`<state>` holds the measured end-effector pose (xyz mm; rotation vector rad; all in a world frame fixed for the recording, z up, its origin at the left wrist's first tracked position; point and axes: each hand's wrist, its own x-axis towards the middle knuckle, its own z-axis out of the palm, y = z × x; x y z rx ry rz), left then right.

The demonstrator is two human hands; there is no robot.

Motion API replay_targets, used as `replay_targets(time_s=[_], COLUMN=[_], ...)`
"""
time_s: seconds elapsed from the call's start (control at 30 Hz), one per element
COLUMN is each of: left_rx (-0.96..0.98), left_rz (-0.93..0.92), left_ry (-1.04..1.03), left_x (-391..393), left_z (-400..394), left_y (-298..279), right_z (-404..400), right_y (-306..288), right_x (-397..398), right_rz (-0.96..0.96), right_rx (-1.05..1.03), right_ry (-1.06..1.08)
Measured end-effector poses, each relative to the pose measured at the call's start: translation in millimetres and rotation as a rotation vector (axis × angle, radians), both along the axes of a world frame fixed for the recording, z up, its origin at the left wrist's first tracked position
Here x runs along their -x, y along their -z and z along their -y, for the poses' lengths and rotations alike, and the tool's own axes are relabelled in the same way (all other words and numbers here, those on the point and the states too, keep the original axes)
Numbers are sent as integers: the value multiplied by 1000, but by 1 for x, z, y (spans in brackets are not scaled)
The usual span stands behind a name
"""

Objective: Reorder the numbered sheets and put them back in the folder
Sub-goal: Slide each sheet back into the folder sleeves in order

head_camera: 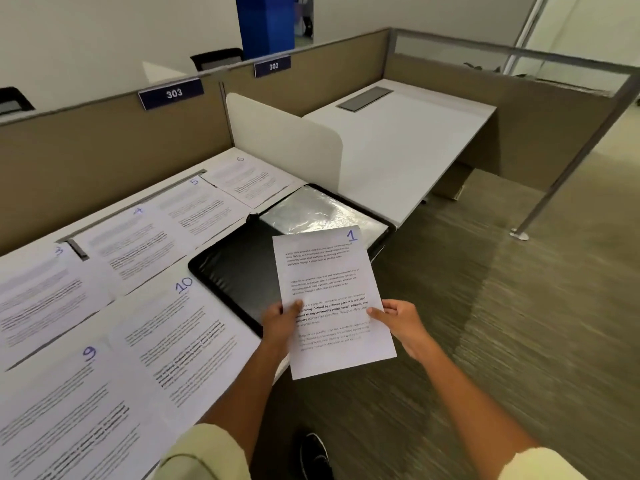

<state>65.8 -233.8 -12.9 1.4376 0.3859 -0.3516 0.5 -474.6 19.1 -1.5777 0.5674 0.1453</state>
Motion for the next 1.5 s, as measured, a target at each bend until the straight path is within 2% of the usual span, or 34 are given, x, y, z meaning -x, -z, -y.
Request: replay_targets(time_s=[0.3, 0.53, 0.77, 0.93, 1.03, 1.13, 1.27, 1.5], left_rx=[107, 81, -6, -172, -444, -704, -892, -992], left_rz=[-18, -40, -10, -48, 45, 141, 232, 309], left_ry=[96, 194, 217, -2, -112, -35, 128, 185], left_x=[-75, -98, -108, -111, -114, -120, -126, -133], left_z=[71, 104, 133, 158, 168, 173, 185, 197], left_y=[-5, -5, -3, 2, 6, 10, 13, 16], right_z=[64, 96, 142, 186, 212, 234, 260, 286], right_y=[-9, 1, 16, 20, 20, 22, 28, 33], right_x=[-87, -128, -163, -189, -200, -203, -200, -184], right_rz=[5, 42, -4, -45, -64, -79, -110, -159], right_rx=[-52, -126, -191, -183, -176, -170, -158, -135], right_ry=[0, 26, -104, -270, -349, -408, -406, -447])
